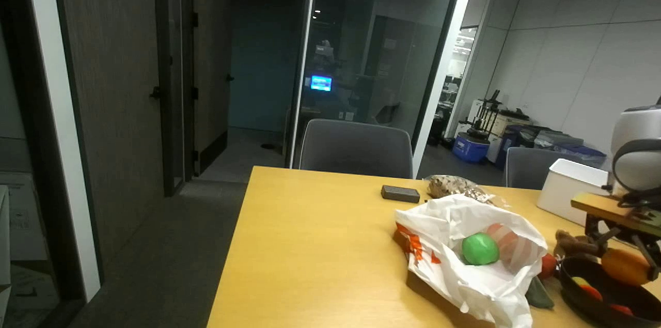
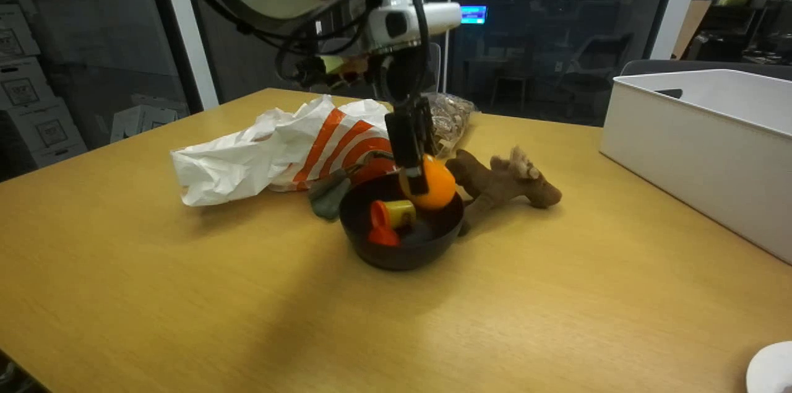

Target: Move all the objects from the bowl into the plastic, one at a time

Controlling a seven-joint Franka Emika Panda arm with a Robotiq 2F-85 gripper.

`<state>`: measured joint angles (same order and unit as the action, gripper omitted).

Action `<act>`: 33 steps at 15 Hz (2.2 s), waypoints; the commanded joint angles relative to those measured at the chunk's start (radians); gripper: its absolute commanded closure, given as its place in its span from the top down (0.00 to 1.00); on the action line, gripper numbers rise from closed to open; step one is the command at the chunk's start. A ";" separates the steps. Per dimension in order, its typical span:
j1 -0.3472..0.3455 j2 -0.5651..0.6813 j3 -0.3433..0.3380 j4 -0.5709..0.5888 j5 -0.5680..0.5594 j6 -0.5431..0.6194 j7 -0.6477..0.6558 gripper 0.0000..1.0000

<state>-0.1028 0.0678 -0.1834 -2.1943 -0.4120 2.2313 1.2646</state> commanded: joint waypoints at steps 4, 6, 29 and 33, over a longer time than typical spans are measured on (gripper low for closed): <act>0.019 -0.349 0.101 -0.139 0.025 0.006 -0.215 0.58; 0.044 -0.383 0.162 -0.143 0.047 0.015 -0.246 0.58; 0.207 0.082 0.239 0.030 0.255 0.162 -0.840 0.68; 0.199 0.085 0.221 0.042 0.262 0.161 -0.842 1.00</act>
<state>0.0917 0.1530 0.0500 -2.1802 -0.1558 2.4011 0.4134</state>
